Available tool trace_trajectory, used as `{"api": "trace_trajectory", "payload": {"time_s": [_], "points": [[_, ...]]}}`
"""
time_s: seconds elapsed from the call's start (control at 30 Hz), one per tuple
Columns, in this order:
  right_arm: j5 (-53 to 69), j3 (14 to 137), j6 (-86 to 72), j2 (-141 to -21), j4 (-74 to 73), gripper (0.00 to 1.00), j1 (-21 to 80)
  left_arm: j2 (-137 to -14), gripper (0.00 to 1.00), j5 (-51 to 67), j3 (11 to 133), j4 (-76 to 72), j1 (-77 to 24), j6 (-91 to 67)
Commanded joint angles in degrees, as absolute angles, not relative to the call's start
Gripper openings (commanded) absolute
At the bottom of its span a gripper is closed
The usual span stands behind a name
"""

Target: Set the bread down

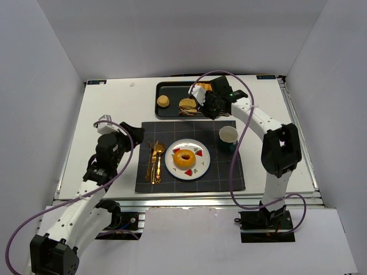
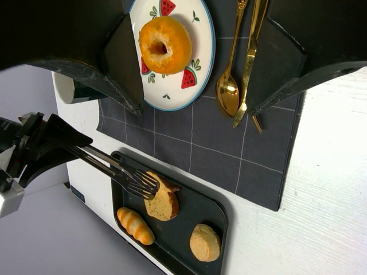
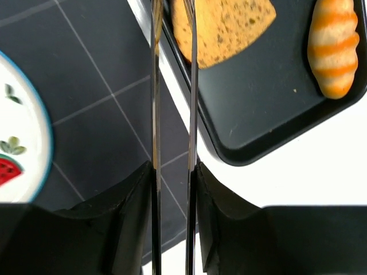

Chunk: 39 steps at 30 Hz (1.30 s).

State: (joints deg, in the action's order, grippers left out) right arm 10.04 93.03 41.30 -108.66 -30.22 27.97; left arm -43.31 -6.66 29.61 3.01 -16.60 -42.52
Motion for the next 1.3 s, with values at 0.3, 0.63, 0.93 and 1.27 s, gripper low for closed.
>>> {"api": "trace_trajectory", "payload": {"time_s": [0.3,0.63,0.93,1.27], "points": [[7.4,97.6,43.3,-111.9,-30.1,0.42,27.6,-45.4,0.81,-5.5,29.1,0.4,-16.4,-42.5],[6.9,100.1,42.2,-115.1,-32.0,0.43,27.6,-45.0,0.81,-5.7,28.8,0.6,-16.4,-42.6],[1.4,100.4,41.6,-116.2,-31.6,0.43,27.7,-45.8,0.81,-5.5,28.7,0.4,-16.4,-42.7],[-2.3,102.7,42.5,-117.4,-32.9,0.27,27.6,-46.1,0.81,-5.4,28.8,0.4,-16.4,-42.6]]}}
